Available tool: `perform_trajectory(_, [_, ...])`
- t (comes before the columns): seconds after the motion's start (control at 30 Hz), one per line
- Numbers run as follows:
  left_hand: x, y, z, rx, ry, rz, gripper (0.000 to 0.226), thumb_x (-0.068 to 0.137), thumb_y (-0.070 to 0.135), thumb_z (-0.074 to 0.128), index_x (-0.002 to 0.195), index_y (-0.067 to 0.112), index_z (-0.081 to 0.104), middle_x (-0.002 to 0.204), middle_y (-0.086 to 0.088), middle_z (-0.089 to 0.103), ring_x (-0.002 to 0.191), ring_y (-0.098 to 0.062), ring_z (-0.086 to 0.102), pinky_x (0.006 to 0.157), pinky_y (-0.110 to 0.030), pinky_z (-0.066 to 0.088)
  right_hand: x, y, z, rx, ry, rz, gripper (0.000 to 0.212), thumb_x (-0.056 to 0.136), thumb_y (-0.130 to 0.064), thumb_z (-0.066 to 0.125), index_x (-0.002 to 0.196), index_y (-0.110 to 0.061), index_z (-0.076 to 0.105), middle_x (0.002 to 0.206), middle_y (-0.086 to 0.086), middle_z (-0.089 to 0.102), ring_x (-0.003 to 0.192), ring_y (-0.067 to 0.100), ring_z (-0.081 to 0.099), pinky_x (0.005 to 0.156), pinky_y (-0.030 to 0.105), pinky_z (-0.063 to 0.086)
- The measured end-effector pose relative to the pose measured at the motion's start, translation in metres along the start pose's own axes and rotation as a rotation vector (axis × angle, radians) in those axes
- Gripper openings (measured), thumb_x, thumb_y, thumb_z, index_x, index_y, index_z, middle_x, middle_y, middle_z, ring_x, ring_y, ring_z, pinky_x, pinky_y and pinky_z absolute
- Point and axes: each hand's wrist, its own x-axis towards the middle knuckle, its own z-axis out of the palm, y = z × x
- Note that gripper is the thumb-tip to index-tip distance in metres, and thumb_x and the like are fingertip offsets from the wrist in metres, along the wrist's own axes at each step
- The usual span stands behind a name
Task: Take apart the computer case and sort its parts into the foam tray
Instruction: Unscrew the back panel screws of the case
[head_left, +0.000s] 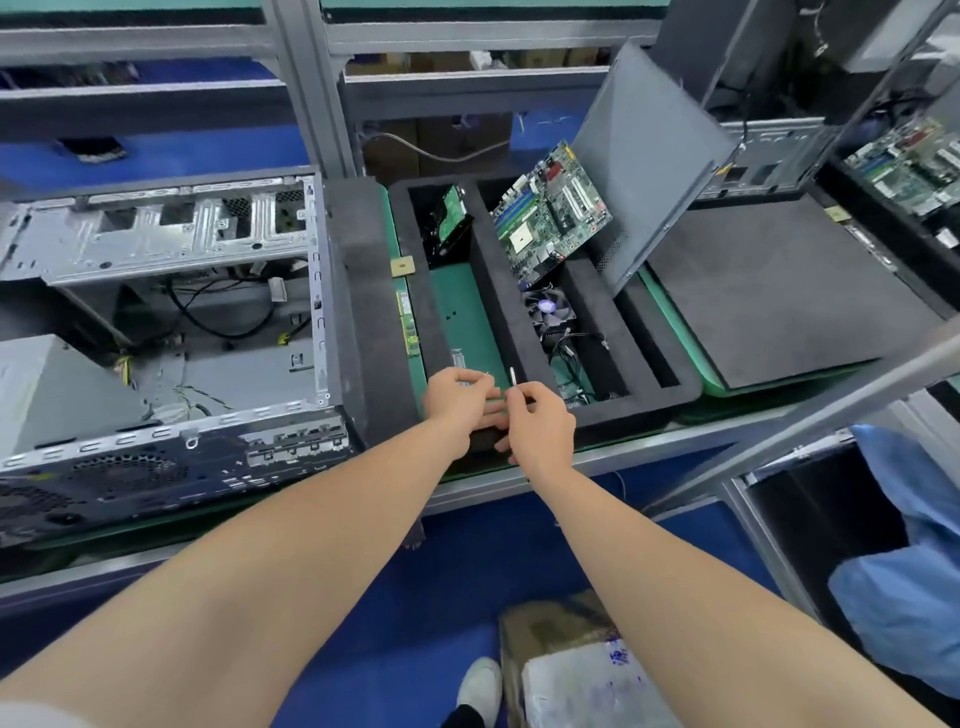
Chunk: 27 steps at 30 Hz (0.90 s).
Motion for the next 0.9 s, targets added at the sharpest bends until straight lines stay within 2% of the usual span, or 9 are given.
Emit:
perform_trajectory(0.3, [0.005, 0.008, -0.001, 0.060, 0.067, -0.002, 0.009, 0.096, 0.013, 0.069, 0.104, 0.010, 0.071, 0.096, -0.009, 0.075, 0.081, -0.024, 0.076, 0.067, -0.040, 0.065, 0.016, -0.007, 0.007, 0.038, 0.006, 0.070, 0.020, 0.105, -0.028, 0.052, 0.097, -0.024, 0.070, 0.080, 0.004, 0.075, 0.046, 0.016, 0.070, 0.039, 0.028, 0.053])
perform_trajectory(0.4, [0.004, 0.013, -0.006, 0.145, 0.145, 0.069, 0.012, 0.096, 0.016, 0.065, 0.100, 0.011, 0.075, 0.087, -0.002, 0.076, 0.079, -0.018, 0.075, 0.066, -0.029, 0.064, 0.017, -0.011, 0.010, 0.034, 0.000, 0.103, 0.021, 0.104, -0.027, 0.052, 0.103, -0.023, 0.073, 0.087, 0.004, 0.076, 0.062, 0.021, 0.075, 0.050, 0.034, 0.060])
perform_trajectory(0.47, [0.003, 0.017, -0.012, 0.217, 0.190, 0.126, 0.014, 0.097, 0.019, 0.062, 0.097, 0.018, 0.076, 0.088, 0.003, 0.076, 0.087, -0.017, 0.073, 0.080, -0.034, 0.062, 0.018, -0.017, 0.013, 0.053, 0.001, 0.125, 0.026, 0.103, -0.026, 0.051, 0.111, -0.022, 0.075, 0.093, 0.004, 0.075, 0.076, 0.028, 0.075, 0.063, 0.043, 0.065])
perform_trajectory(0.53, [0.000, 0.021, -0.021, 0.291, 0.218, 0.161, 0.018, 0.100, 0.019, 0.057, 0.096, 0.024, 0.074, 0.098, 0.005, 0.076, 0.101, -0.018, 0.068, 0.092, -0.038, 0.056, 0.020, -0.025, 0.019, 0.101, -0.010, 0.147, 0.028, 0.103, -0.026, 0.051, 0.117, -0.021, 0.076, 0.094, 0.003, 0.072, 0.075, 0.027, 0.074, 0.055, 0.037, 0.062])
perform_trajectory(0.57, [-0.001, 0.023, -0.026, 0.313, 0.230, 0.171, 0.022, 0.101, 0.017, 0.053, 0.099, 0.025, 0.073, 0.104, 0.004, 0.075, 0.104, -0.018, 0.065, 0.093, -0.036, 0.054, 0.021, -0.030, 0.024, 0.141, -0.025, 0.168, 0.027, 0.104, -0.025, 0.052, 0.117, -0.021, 0.076, 0.094, 0.003, 0.071, 0.071, 0.025, 0.073, 0.048, 0.031, 0.058])
perform_trajectory(0.63, [-0.003, 0.026, -0.036, 0.343, 0.260, 0.199, 0.030, 0.104, 0.013, 0.043, 0.111, 0.022, 0.070, 0.115, 0.002, 0.072, 0.101, -0.016, 0.060, 0.083, -0.029, 0.048, 0.021, -0.042, 0.036, 0.289, -0.068, 0.255, 0.022, 0.105, -0.022, 0.056, 0.114, -0.018, 0.076, 0.096, 0.009, 0.070, 0.067, 0.024, 0.073, 0.047, 0.028, 0.057])
perform_trajectory(0.73, [-0.008, 0.032, -0.052, 0.420, 0.258, 0.245, 0.035, 0.107, 0.012, 0.032, 0.123, 0.020, 0.062, 0.126, 0.001, 0.061, 0.085, -0.010, 0.056, 0.064, -0.017, 0.045, 0.022, -0.056, 0.052, 0.435, -0.111, 0.354, 0.013, 0.102, -0.012, 0.065, 0.109, -0.009, 0.075, 0.095, 0.015, 0.071, 0.076, 0.025, 0.074, 0.060, 0.042, 0.066])
perform_trajectory(0.77, [-0.009, 0.034, -0.057, 0.448, 0.249, 0.254, 0.036, 0.107, 0.010, 0.031, 0.125, 0.020, 0.060, 0.129, -0.001, 0.059, 0.086, -0.010, 0.055, 0.064, -0.019, 0.045, 0.023, -0.058, 0.057, 0.416, -0.120, 0.361, 0.010, 0.101, -0.010, 0.066, 0.106, -0.008, 0.075, 0.095, 0.016, 0.072, 0.079, 0.026, 0.074, 0.063, 0.043, 0.067])
perform_trajectory(0.9, [-0.015, 0.035, -0.067, 0.514, 0.190, 0.250, 0.045, 0.096, -0.007, 0.037, 0.128, 0.017, 0.057, 0.132, -0.006, 0.056, 0.112, -0.023, 0.054, 0.093, -0.036, 0.050, 0.025, -0.062, 0.069, 0.253, -0.139, 0.329, 0.007, 0.097, -0.009, 0.073, 0.102, -0.006, 0.075, 0.097, 0.015, 0.075, 0.086, 0.028, 0.076, 0.055, 0.034, 0.063])
